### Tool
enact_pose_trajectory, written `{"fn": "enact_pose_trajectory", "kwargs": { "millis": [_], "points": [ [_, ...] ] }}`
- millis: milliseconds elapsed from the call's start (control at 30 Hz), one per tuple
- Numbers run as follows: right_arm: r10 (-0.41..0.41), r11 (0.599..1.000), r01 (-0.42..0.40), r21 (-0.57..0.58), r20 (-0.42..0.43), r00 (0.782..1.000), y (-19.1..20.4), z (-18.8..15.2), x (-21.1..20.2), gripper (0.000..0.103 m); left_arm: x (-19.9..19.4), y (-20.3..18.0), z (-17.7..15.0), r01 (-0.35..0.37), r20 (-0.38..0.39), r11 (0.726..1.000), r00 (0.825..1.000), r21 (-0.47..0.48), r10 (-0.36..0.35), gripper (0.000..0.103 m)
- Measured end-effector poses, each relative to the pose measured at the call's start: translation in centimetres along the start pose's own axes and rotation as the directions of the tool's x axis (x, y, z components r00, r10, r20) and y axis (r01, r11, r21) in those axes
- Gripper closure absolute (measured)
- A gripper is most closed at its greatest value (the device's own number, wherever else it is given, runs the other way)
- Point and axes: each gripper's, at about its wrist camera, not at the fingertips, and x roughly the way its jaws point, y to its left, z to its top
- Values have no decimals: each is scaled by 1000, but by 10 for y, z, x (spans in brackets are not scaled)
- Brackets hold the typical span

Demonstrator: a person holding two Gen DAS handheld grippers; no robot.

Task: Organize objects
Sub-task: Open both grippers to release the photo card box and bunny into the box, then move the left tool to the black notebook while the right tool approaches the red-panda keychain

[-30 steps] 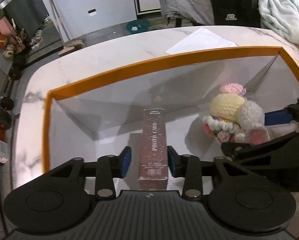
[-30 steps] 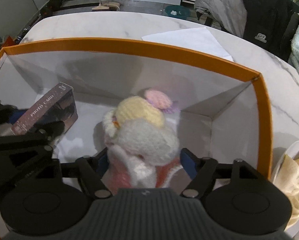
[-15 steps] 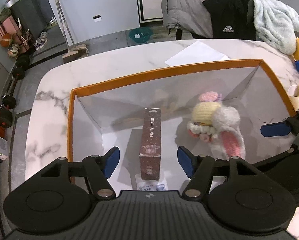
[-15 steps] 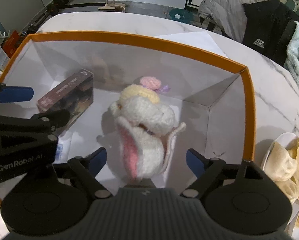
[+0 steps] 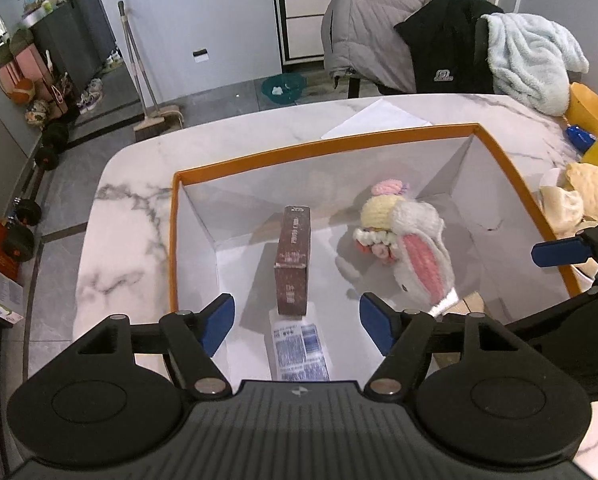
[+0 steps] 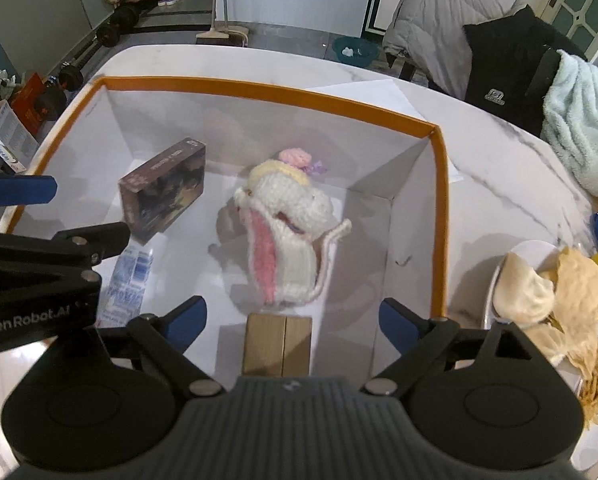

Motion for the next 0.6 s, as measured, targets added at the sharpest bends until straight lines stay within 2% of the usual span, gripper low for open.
{"fn": "enact_pose_trajectory", "kwargs": {
  "millis": [600],
  "points": [
    [10,999,-7,-46,66,998,25,-68,-71,8,-63,-5,-60,3,52,1000,999,5,-3,21]
  ]
}}
